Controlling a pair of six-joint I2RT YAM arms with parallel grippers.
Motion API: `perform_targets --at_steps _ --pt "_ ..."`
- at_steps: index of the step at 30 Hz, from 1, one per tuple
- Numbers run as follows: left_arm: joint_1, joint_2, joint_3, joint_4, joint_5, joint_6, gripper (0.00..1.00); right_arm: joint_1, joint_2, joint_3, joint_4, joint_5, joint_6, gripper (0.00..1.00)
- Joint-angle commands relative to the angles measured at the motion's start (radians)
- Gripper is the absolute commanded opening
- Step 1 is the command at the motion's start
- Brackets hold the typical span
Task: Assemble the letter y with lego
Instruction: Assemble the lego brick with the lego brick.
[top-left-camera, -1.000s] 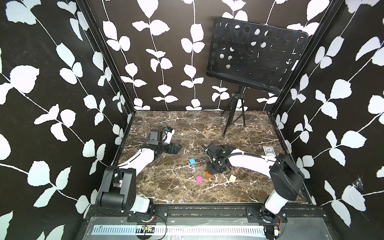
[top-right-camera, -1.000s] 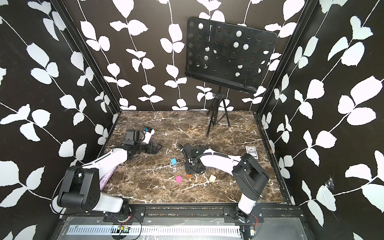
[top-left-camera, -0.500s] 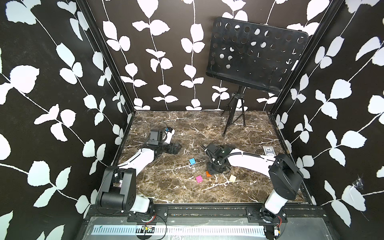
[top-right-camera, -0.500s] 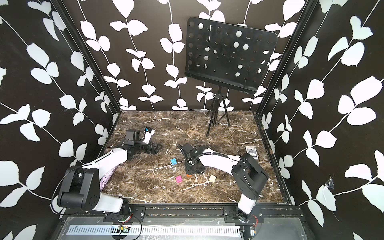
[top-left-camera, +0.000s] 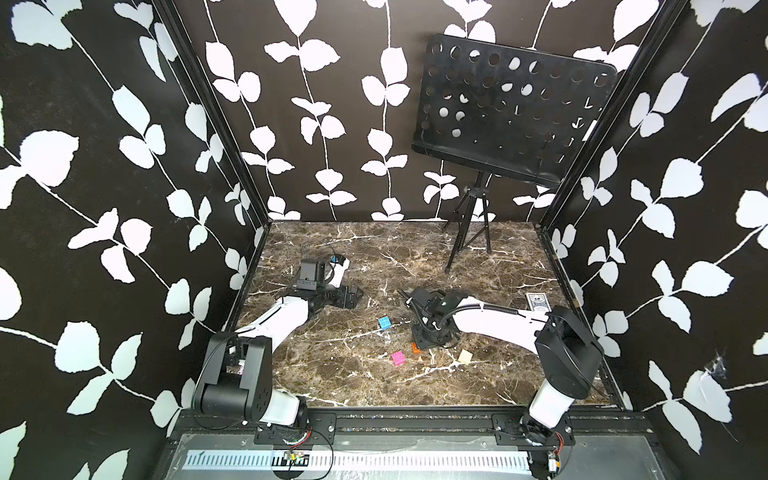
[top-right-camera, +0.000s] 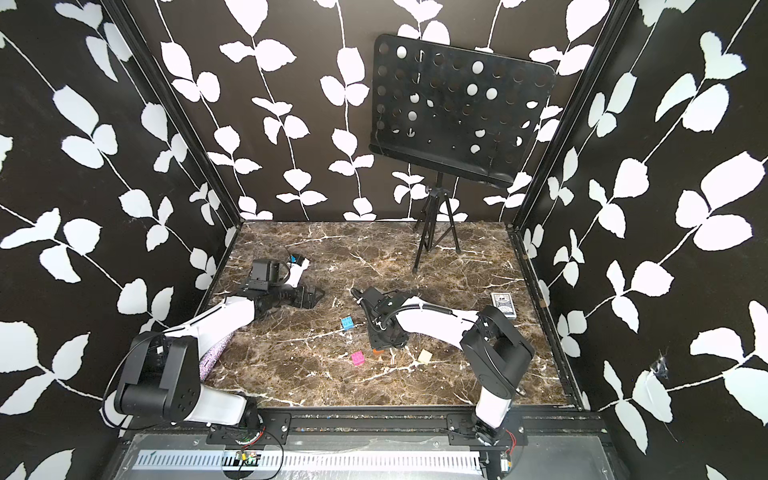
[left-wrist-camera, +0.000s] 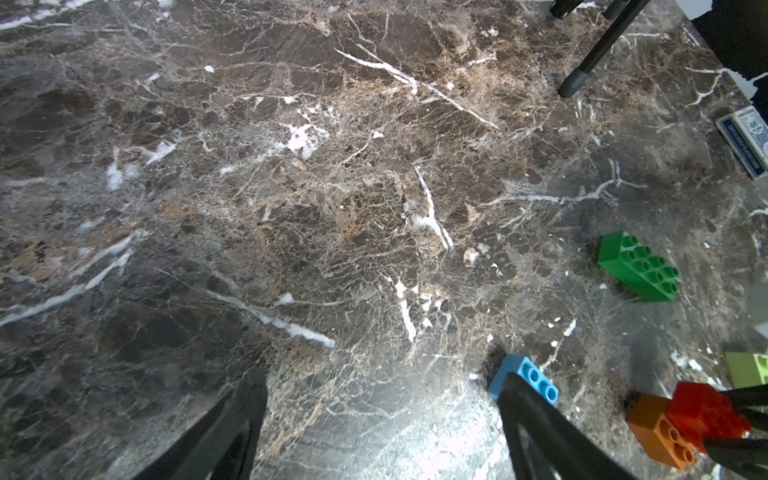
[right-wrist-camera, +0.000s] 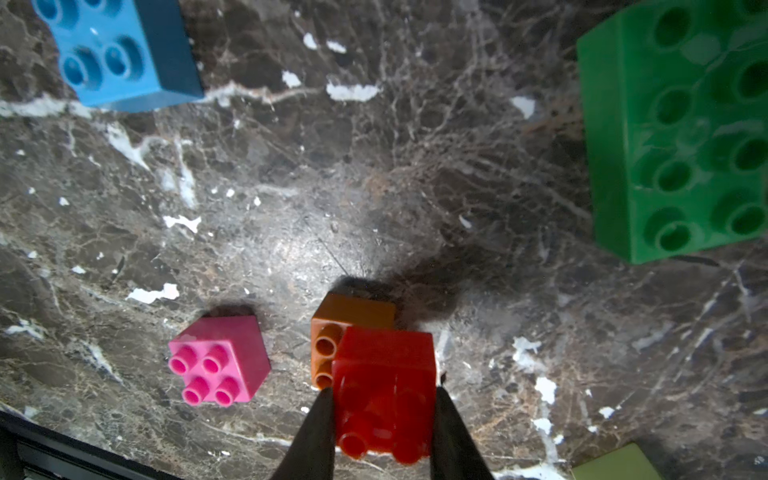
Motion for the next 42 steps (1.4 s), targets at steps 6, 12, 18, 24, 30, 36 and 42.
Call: perform_targets --at_steps 6,12,18,24,30,36,42 --pt "-0.001 -0.001 -0.016 0.006 0.005 -0.006 0.89 0.014 0.042 -0.026 -0.114 0.046 -0.004 0.25" --pt "-0.001 0.0 -0.015 0.008 0.006 -0.006 0.89 0.02 0.035 -0.028 -0.106 0.022 -0.017 0.24" --pt "-0.001 -0.001 -0.016 0.008 0.006 -0.007 0.89 0.021 0.027 -0.05 -0.085 -0.013 -0.016 0.24" --pt "-0.001 0.0 -0.016 0.009 0.008 -0.009 0.89 0.021 0.007 -0.065 -0.082 -0.037 -0.01 0.24" --pt "-0.001 -0.001 -0.017 0.01 0.008 -0.01 0.89 0.021 0.004 -0.062 -0.117 0.02 0.016 0.24" --pt "-0.001 -0.004 -0.021 0.012 0.008 -0.012 0.89 -0.023 0.043 -0.054 -0.15 0.079 0.018 0.23" --pt "-0.001 -0.004 -0.018 0.012 0.007 -0.011 0.89 -0.042 0.079 -0.021 -0.192 0.109 -0.035 0.23"
